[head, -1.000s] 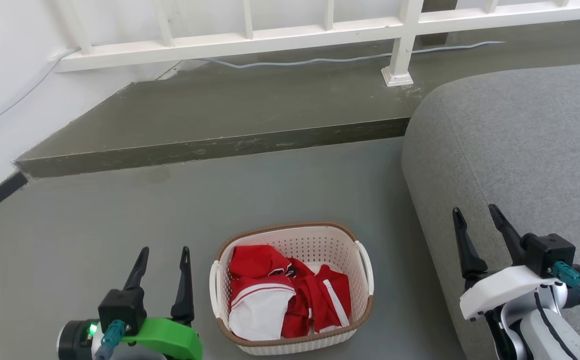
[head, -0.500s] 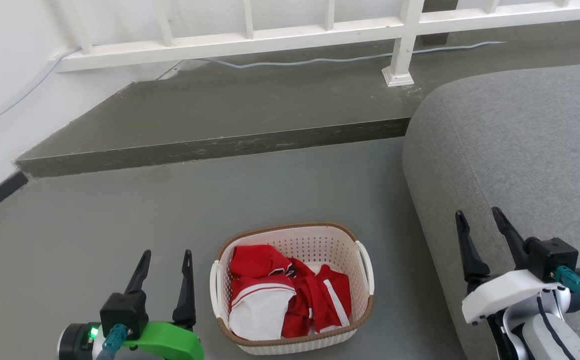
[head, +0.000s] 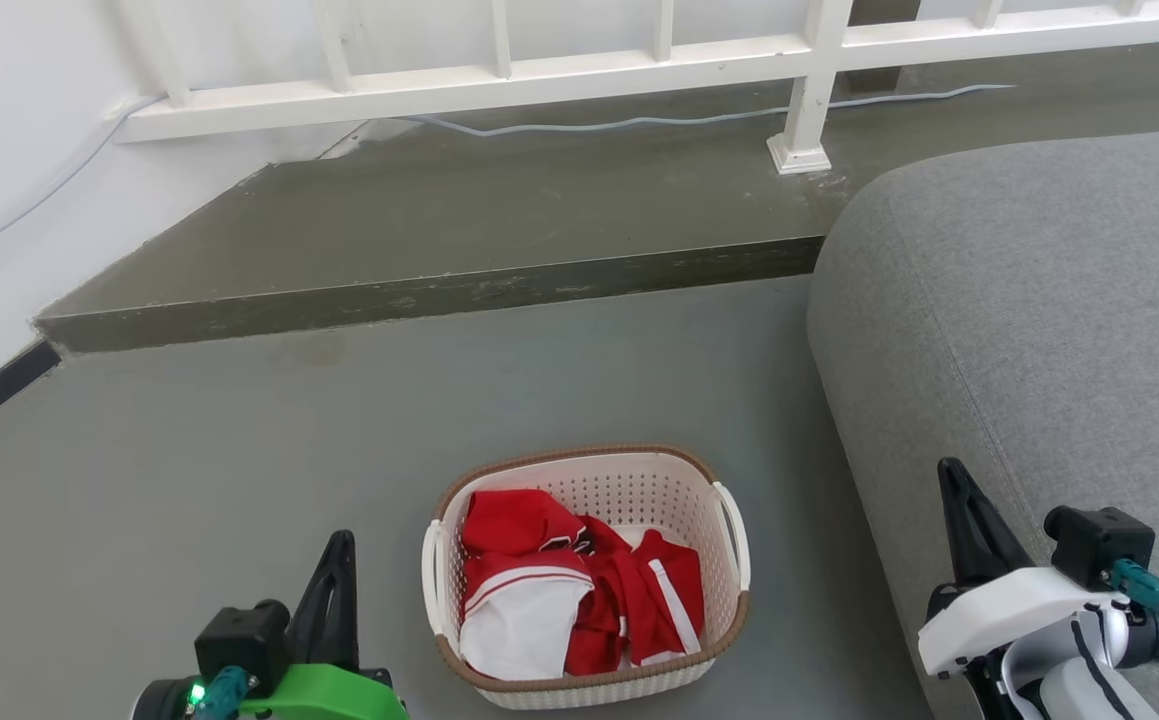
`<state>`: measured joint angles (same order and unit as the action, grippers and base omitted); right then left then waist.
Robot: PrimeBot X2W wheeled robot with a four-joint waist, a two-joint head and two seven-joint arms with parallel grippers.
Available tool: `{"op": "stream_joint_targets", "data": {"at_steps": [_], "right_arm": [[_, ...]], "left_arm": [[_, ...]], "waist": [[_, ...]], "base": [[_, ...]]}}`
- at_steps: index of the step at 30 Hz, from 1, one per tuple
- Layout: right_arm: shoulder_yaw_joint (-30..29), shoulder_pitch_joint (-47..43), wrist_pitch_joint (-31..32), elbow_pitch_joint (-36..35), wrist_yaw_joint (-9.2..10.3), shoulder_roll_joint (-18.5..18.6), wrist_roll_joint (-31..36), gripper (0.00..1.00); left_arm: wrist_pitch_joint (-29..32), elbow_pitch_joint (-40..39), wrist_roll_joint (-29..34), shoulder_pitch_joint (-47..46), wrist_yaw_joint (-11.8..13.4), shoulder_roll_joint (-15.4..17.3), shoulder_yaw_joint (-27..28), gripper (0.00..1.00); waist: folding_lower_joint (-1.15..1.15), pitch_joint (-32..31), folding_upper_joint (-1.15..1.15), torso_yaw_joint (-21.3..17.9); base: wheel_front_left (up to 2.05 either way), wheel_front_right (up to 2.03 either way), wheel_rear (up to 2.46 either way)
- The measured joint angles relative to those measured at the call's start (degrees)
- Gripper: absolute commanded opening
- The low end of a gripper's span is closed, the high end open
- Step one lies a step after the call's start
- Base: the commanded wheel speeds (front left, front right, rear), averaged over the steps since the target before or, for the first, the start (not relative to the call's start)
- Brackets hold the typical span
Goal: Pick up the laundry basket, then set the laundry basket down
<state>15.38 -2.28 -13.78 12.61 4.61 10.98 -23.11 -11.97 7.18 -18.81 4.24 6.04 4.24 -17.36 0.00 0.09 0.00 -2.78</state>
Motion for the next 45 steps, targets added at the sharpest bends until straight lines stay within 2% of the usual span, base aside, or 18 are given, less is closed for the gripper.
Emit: {"op": "stream_joint_targets", "data": {"at_steps": [9,45], "right_arm": [[-1.8,0.0,2.0,-0.2,-1.01,-0.7,-8.9,0.0],[-9.8,1.8,8.9,0.6,-5.12,-3.5,-34.1,0.0]], "left_arm": [[0.7,-0.6,-8.9,0.5,-1.1,-0.1,1.0,0.0],[6.5,1.6,-37.7,-1.1,-5.1,0.3,8.0,0.0]], "waist": [[0.0,0.0,0.0,0.3],[0.0,0.1,0.0,1.3]], "base": [[0.0,0.0,0.0],[0.0,0.0,0.0]]}}
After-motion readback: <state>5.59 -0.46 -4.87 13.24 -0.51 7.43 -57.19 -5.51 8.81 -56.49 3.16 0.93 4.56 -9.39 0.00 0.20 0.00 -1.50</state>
